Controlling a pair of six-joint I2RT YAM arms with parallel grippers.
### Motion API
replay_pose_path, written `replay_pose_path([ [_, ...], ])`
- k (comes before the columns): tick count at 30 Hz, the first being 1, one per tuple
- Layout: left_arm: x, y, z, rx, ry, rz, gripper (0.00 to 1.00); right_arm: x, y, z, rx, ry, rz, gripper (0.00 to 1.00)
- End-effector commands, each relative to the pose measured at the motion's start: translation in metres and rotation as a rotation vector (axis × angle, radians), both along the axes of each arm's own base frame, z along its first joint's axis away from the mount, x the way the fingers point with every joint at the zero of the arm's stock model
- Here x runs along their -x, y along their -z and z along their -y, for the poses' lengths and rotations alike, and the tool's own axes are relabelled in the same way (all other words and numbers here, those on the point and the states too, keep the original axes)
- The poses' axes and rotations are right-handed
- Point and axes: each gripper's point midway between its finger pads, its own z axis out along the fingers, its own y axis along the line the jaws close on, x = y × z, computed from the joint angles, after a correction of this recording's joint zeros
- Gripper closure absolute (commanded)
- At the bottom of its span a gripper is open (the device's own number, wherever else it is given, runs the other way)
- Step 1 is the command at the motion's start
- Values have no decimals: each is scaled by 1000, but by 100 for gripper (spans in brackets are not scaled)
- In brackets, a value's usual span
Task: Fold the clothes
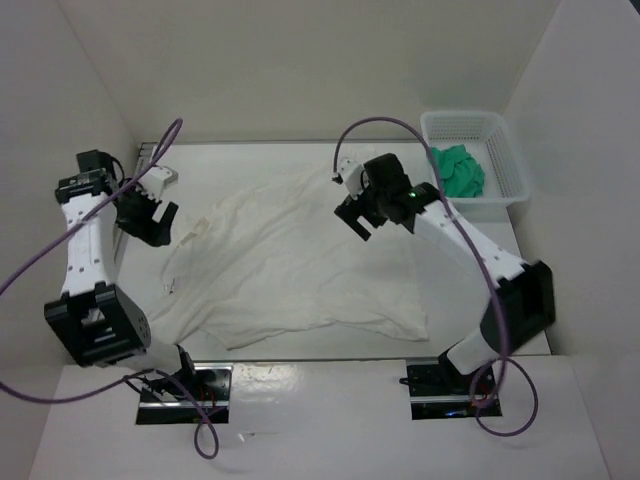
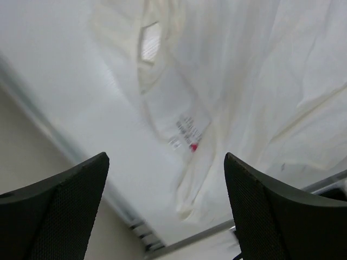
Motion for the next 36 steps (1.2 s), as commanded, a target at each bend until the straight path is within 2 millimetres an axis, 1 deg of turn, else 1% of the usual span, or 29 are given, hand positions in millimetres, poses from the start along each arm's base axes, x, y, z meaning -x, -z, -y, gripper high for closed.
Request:
replay_pose_path([
  [1, -42, 42, 37, 220, -125, -42, 8, -62, 22, -7, -54, 203, -9, 1],
  [2, -47, 52, 40, 241, -184, -60, 10, -71, 25, -6, -61, 223, -11, 1],
  [3, -66, 60, 44, 239, -186, -36, 15, -79, 25, -12, -82, 213, 5, 1],
  [4, -73, 65, 44, 230, -211, -38, 18, -86, 29, -19, -90, 204, 3, 1],
  [5, -84, 70, 46, 246, -259, -31, 21, -90, 29, -21, -101, 210, 7, 1],
  [6, -93, 81, 45, 247, -285, -53, 24, -94, 29, -26, -116, 199, 10, 1],
  [7, -99, 85, 46, 247, -300, -60, 31, -98, 31, -32, -130, 184, 6, 1],
  [8, -108, 88, 40, 231, -337, -49, 35, -97, 31, -34, -136, 176, 2, 1],
  [9, -113, 98, 38, 241, -376, -71, 39, -97, 37, -36, -135, 169, -13, 1],
  [10, -120, 97, 40, 239, -384, -61, 42, -98, 35, -37, -140, 168, -5, 1],
  [11, -127, 99, 32, 211, -420, -44, 44, -97, 35, -39, -148, 159, -11, 1],
  [12, -130, 108, 33, 206, -450, -59, 44, -92, 45, -38, -141, 152, -36, 1],
  [14, -140, 111, 28, 176, -491, -44, 48, -92, 47, -38, -140, 145, -25, 1],
  [15, -142, 122, 25, 172, -533, -63, 51, -90, 50, -36, -129, 140, -30, 1],
  [16, -144, 126, 23, 171, -552, -69, 54, -87, 56, -35, -121, 141, -43, 1],
  [17, -143, 140, 24, 174, -565, -104, 55, -90, 51, -32, -131, 148, -27, 1],
  [18, -146, 141, 19, 157, -591, -101, 58, -88, 56, -30, -116, 141, -34, 1],
  [19, -146, 146, 22, 150, -608, -112, 60, -85, 61, -28, -110, 142, -44, 1],
  [20, -148, 150, 24, 136, -614, -112, 61, -86, 61, -27, -105, 148, -41, 1],
  [21, -147, 150, 17, 104, -631, -106, 61, -86, 61, -27, -105, 148, -41, 1],
  [22, -147, 150, 21, 89, -636, -104, 63, -86, 65, -22, -100, 158, -48, 1],
  [23, -144, 157, 22, 72, -650, -119, 63, -85, 61, -23, -110, 151, -44, 1],
  [25, -143, 157, 13, 29, -683, -110, 65, -84, 57, -25, -116, 135, -38, 1],
  [26, -139, 160, 11, 16, -689, -118, 65, -82, 60, -24, -112, 136, -45, 1],
  [27, -138, 159, 7, -4, -710, -113, 65, -81, 56, -25, -122, 129, -41, 1],
  [31, -138, 149, 0, -32, -738, -75, 65, -79, 55, -28, -130, 106, -38, 1],
  [32, -140, 148, -1, -30, -738, -66, 65, -79, 51, -28, -135, 106, -30, 1],
  [33, -138, 151, 0, -27, -746, -75, 63, -79, 51, -28, -135, 106, -30, 1],
  [36, -137, 147, -3, -20, -764, -65, 57, -74, 52, -27, -136, 100, -42, 1],
])
